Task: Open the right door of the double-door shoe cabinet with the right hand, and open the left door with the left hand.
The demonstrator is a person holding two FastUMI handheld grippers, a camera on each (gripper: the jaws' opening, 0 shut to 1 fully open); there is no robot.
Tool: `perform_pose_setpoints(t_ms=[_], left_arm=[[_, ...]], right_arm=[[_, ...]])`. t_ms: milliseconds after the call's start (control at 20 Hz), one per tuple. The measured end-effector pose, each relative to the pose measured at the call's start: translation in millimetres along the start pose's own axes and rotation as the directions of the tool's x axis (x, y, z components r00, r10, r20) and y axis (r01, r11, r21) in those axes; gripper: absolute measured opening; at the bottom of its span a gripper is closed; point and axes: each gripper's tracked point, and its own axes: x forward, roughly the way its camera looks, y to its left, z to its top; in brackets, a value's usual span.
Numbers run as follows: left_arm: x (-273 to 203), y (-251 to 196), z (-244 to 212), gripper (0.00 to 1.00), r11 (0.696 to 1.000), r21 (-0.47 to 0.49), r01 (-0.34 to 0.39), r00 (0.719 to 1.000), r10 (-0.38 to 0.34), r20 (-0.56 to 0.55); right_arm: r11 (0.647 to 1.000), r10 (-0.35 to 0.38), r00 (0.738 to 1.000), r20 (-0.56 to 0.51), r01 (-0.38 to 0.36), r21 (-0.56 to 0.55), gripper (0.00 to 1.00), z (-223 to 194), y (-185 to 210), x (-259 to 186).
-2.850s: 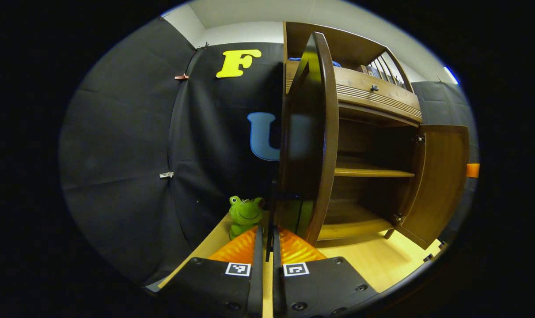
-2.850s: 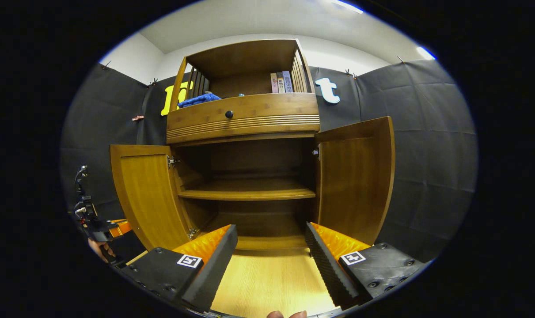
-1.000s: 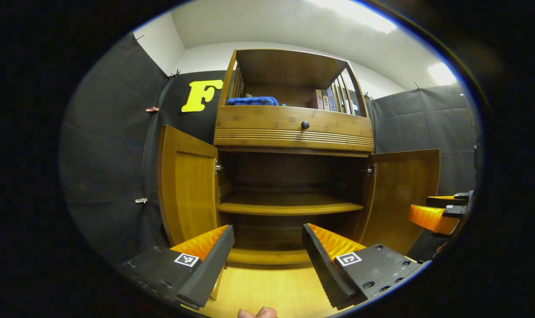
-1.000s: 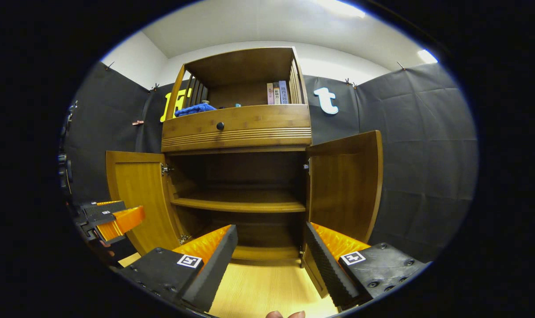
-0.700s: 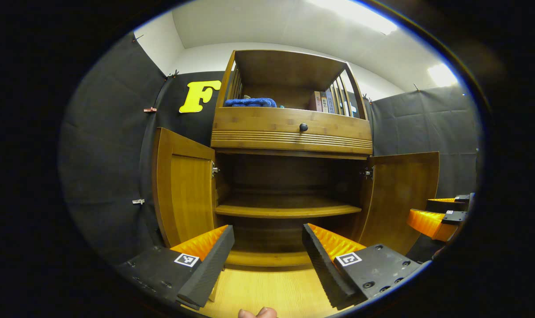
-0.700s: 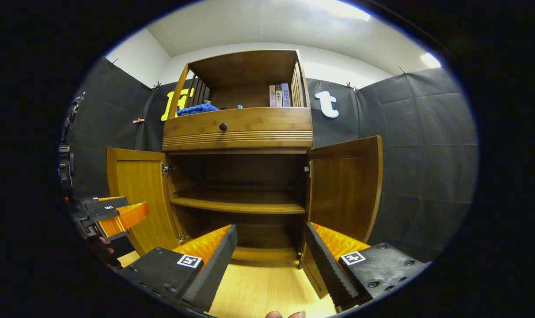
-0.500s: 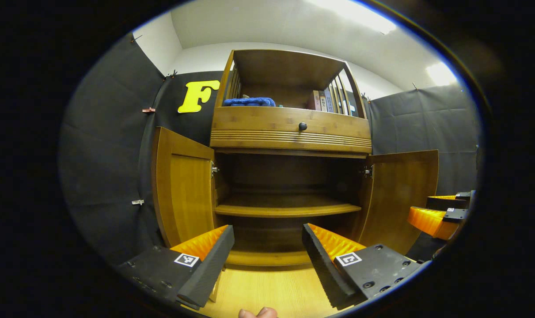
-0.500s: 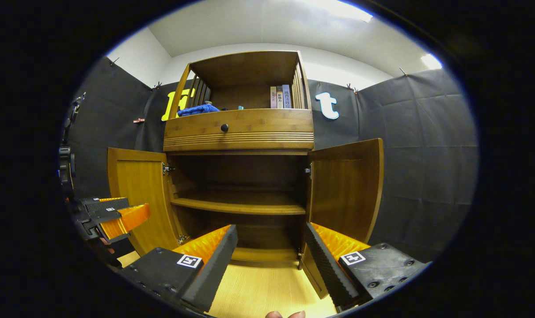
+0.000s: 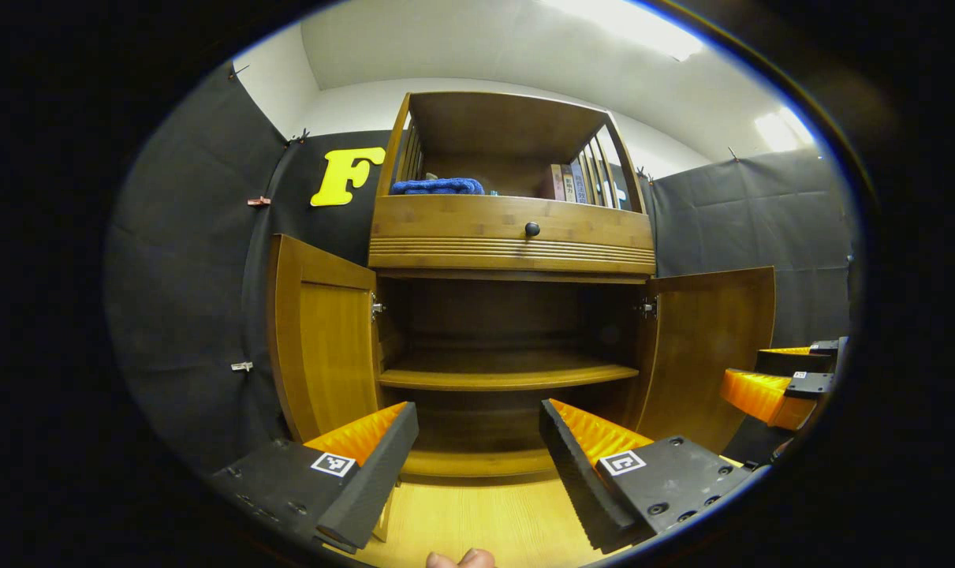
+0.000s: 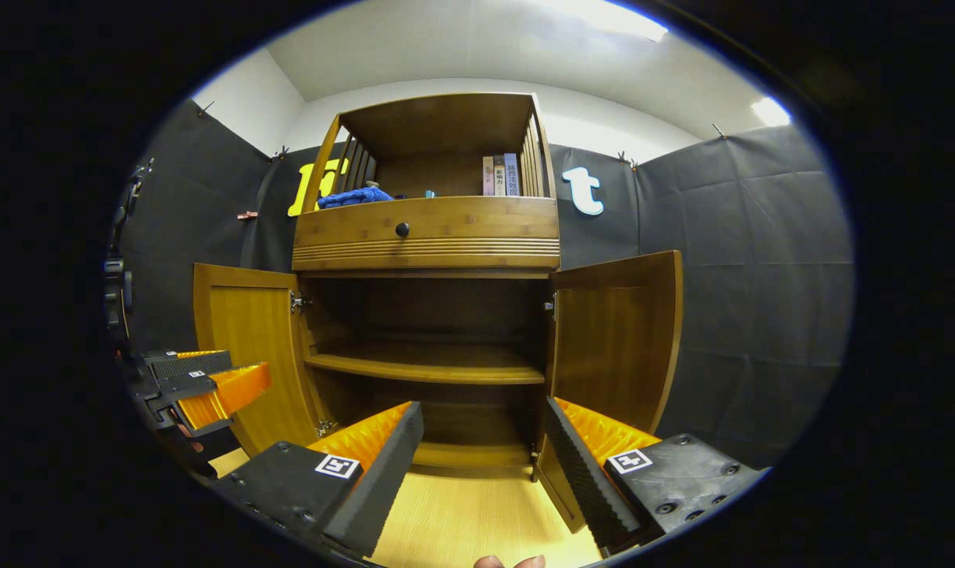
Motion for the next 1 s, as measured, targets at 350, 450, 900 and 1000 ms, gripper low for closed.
perform_pose_setpoints(t_ms=[350,450,900,1000], left_arm=[[0,-6,3,0.96,1.000,0.007,0.018,1.000,-0.018,0.006],[0,-8,4,0.96,1.000,0.013,0.024,1.000,-0.024,0.010],[3,-13,4,0.96,0.999,0.022,0.038,0.999,-0.039,0.014],[3,-13,3,0.96,0.999,0.023,0.035,0.999,-0.036,0.010]], right_arm=[[1.000,-0.008,1.000,0.005,0.008,0.004,0.98,1,-2,-1],[1.000,-0.012,1.000,0.005,0.012,0.006,0.98,0,-4,-1],[1.000,-0.010,1.000,0.004,0.010,0.002,0.98,-1,-4,2],[1.000,-0.010,1.000,0.002,0.010,-0.001,0.98,-1,-4,3]])
